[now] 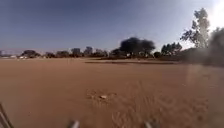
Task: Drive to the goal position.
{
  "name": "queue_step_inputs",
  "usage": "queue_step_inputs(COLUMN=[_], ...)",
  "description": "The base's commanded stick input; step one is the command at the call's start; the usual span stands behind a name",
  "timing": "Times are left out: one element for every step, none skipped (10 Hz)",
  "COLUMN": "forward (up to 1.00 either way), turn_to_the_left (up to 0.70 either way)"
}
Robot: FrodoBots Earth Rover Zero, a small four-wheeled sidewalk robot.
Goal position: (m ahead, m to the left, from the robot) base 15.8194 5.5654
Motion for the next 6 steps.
queue_step_inputs(forward=[1.00,1.00,1.00,1.00,1.00,1.00], turn_to_the_left=[0.02,0.02,0.02,0.02,0.02,0.02])
